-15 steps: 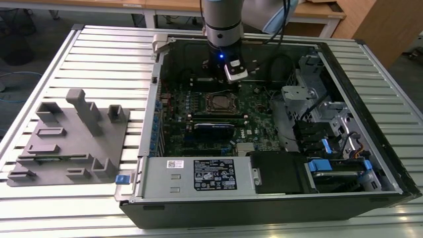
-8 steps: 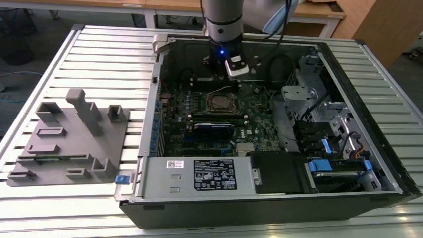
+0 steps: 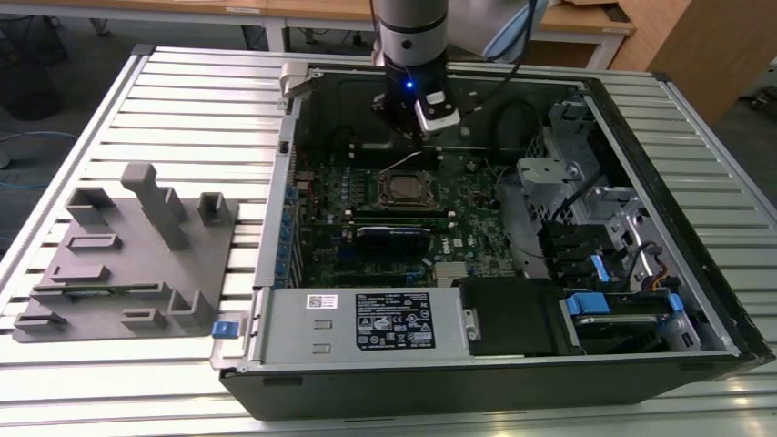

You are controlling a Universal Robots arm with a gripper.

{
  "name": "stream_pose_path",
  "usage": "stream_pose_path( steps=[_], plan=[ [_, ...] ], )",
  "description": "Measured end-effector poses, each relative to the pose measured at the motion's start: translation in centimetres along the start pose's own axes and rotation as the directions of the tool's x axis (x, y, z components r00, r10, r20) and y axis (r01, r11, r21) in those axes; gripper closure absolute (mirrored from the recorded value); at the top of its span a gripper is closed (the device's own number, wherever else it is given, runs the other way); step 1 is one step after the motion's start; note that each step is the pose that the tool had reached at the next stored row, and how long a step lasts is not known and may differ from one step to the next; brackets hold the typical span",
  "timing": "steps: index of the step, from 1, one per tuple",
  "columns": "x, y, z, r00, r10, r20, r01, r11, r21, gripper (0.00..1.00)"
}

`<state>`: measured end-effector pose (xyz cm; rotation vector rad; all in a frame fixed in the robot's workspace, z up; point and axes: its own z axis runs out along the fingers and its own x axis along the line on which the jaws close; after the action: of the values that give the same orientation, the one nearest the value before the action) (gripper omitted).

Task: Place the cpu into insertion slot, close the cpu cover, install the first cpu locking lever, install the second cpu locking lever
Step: 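Install the first cpu locking lever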

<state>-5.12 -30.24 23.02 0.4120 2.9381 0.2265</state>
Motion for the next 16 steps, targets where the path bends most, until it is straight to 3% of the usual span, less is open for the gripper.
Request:
stream_pose_path(
  steps=[5,16],
  plan=[
    [-0.09,0.11,-0.59,1.0,0.0,-0.0002,0.0,1.0,-0.0011,0.89],
    [-0.22,0.15,-0.6,1.0,0.0,-0.0003,0.0,1.0,-0.0009,0.89]
  ],
)
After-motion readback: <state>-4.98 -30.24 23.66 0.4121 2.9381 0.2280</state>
